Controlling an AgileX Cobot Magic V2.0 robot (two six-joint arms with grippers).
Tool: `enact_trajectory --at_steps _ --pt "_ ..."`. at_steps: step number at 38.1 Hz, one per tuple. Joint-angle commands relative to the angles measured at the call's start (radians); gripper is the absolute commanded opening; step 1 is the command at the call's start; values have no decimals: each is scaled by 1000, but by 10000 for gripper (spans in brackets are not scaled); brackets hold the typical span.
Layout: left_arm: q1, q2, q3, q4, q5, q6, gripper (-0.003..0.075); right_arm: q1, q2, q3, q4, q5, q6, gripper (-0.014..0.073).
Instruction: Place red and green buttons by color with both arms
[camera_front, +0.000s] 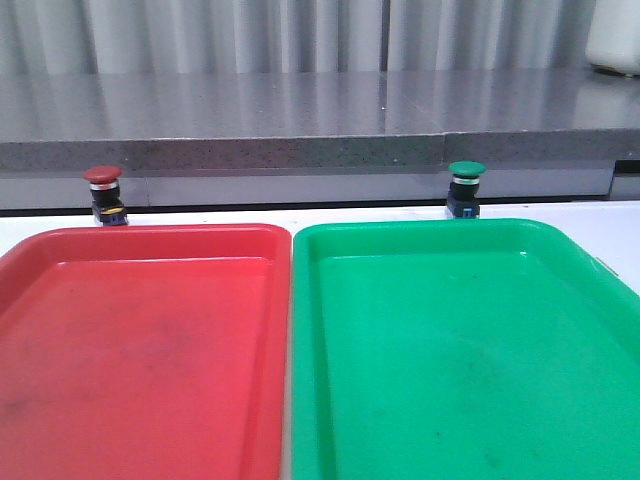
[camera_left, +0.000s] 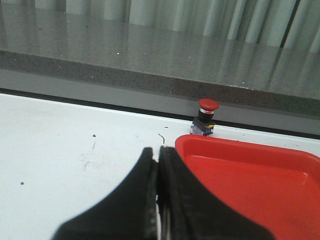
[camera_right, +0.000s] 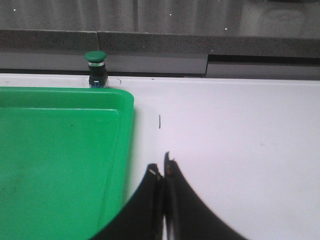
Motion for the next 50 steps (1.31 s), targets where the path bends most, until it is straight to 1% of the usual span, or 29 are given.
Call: enact_trajectory --at_steps 1,4,7,11,12,14,16,19,21,23,26,28,32,36,42,44,45,47,48,50 --pt "2 -16 24 -8 -76 -10 -20 -7 -16 -12 -10 -85 -8 -68" --pt "2 -16 24 -1 -89 -8 -20 -7 -16 -12 -10 -104 -6 -68" --pt "2 -16 24 32 -142 -6 -20 -7 -16 -12 -10 -149 -6 -68" --pt "2 -16 24 19 -250 -6 -20 -7 -16 -12 -10 -244 -6 -68" --pt "2 -16 24 19 -295 -6 -20 -7 -16 -15 -10 -272 -6 -68" --pt "2 -16 19 19 -371 -6 -20 -7 -16 -28 -10 -302 -6 -68" --pt "2 -16 -9 19 -404 -6 -20 -7 -16 -57 -10 -307 -6 -68" --pt "2 -7 -79 21 -369 -6 -20 -7 -15 -121 -10 -274 -5 -66" --pt "2 13 -135 21 -314 -6 -20 -7 -3 -176 -10 -214 -4 -66" --pt "2 49 -204 21 -236 -6 -20 -7 27 -245 -10 -118 -3 -65" --pt "2 128 -283 21 -151 -6 -20 -7 103 -333 -10 -9 2 -65" --pt "2 192 -326 23 -121 -6 -20 -7 156 -387 -10 22 2 -65" --pt "2 302 -378 27 -104 -6 -20 -7 269 -458 -10 24 2 -65" --pt "2 371 -406 33 -104 -6 -20 -7 361 -502 -2 22 2 -65" --pt "2 406 -415 32 -104 -6 -18 -7 425 -512 0 -17 2 -66" --pt "2 406 -415 32 -94 -6 1 -7 427 -512 0 -26 2 -64" --pt "2 406 -415 32 -93 -6 29 -7 427 -512 0 -30 2 -60" --pt "2 406 -415 32 -93 -6 129 -7 427 -512 0 -40 2 -28" --pt "2 406 -415 32 -93 -6 179 -7 427 -512 0 -42 2 3" --pt "2 406 -415 32 -93 -6 318 -7 427 -512 0 -43 2 76"
